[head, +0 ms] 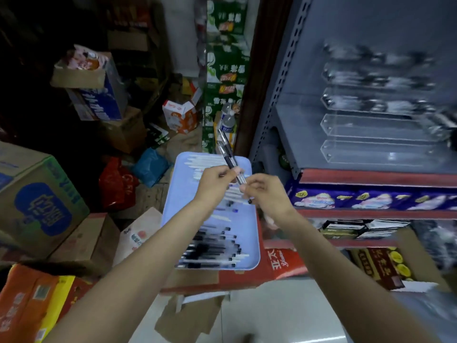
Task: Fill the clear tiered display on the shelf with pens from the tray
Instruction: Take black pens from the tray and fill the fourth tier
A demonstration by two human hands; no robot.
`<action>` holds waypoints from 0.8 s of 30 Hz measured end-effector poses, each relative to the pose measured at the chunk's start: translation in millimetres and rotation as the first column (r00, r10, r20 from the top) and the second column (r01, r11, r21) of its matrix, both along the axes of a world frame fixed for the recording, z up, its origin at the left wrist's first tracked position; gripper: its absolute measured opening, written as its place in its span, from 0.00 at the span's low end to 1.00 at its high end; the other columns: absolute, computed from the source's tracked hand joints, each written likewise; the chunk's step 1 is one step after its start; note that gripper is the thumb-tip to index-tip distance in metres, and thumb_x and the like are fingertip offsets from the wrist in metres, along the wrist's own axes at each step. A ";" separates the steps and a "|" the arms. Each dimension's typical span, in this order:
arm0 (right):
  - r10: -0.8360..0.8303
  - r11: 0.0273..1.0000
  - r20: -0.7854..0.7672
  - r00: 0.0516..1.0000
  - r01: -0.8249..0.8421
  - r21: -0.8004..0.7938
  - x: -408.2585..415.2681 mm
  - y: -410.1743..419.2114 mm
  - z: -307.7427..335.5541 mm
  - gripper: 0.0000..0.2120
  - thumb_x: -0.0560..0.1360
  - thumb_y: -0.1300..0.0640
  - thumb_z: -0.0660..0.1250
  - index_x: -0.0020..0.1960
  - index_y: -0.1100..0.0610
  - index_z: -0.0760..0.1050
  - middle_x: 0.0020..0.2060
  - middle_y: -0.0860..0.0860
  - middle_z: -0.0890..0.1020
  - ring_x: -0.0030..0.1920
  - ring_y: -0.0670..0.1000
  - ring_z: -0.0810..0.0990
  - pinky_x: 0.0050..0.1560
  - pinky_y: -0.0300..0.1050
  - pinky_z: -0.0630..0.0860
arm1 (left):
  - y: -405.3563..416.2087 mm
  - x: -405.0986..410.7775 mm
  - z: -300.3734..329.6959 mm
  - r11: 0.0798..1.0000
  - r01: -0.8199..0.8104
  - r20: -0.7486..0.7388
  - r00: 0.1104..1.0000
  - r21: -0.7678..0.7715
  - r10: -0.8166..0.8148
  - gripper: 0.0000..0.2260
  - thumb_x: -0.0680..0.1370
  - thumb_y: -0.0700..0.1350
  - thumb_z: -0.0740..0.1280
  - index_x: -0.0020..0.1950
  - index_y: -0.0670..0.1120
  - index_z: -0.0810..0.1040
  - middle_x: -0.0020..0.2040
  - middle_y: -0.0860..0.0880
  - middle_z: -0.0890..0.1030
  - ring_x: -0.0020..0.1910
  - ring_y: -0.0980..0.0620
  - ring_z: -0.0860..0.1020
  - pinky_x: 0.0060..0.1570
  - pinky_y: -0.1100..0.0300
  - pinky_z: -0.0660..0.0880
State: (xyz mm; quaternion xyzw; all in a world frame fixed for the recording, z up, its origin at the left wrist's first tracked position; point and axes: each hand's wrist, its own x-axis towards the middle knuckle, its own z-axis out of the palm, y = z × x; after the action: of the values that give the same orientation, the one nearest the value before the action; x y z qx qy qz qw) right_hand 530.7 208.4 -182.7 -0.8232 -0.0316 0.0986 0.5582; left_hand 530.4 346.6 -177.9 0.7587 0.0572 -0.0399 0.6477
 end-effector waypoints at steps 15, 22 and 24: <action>-0.229 0.913 0.265 0.937 0.112 0.392 67.4 -229.2 115.7 0.09 0.78 0.63 0.61 0.56 0.52 0.71 0.38 0.50 0.82 0.39 0.47 0.83 0.42 0.37 0.80 | -188.6 75.3 105.9 0.532 0.141 0.221 0.800 0.835 -0.558 0.09 0.81 0.50 0.57 0.41 0.53 0.68 0.34 0.55 0.77 0.35 0.51 0.76 0.36 0.55 0.69; -0.177 0.911 0.285 0.942 0.048 0.409 114.5 -319.4 121.6 0.08 0.74 0.69 0.64 0.41 0.59 0.76 0.31 0.48 0.83 0.35 0.45 0.83 0.40 0.32 0.78 | -255.8 119.3 117.6 0.517 0.044 0.230 0.860 0.855 -0.455 0.09 0.81 0.49 0.58 0.42 0.48 0.70 0.40 0.47 0.75 0.43 0.45 0.75 0.39 0.54 0.68; -0.230 0.907 0.283 0.931 0.100 0.409 130.6 -337.6 118.0 0.09 0.74 0.70 0.65 0.40 0.58 0.75 0.31 0.47 0.82 0.36 0.46 0.84 0.41 0.34 0.79 | -259.1 129.7 116.9 0.591 -0.065 0.319 0.887 0.804 -0.335 0.09 0.81 0.47 0.59 0.47 0.44 0.75 0.42 0.45 0.72 0.45 0.45 0.72 0.41 0.54 0.67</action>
State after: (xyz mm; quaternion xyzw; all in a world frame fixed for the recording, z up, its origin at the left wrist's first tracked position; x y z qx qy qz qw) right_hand 661.3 -129.3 -64.8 -0.7009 -0.0711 -0.0945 0.7034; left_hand 660.1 87.6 -61.0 0.9567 -0.1378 0.1109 0.2310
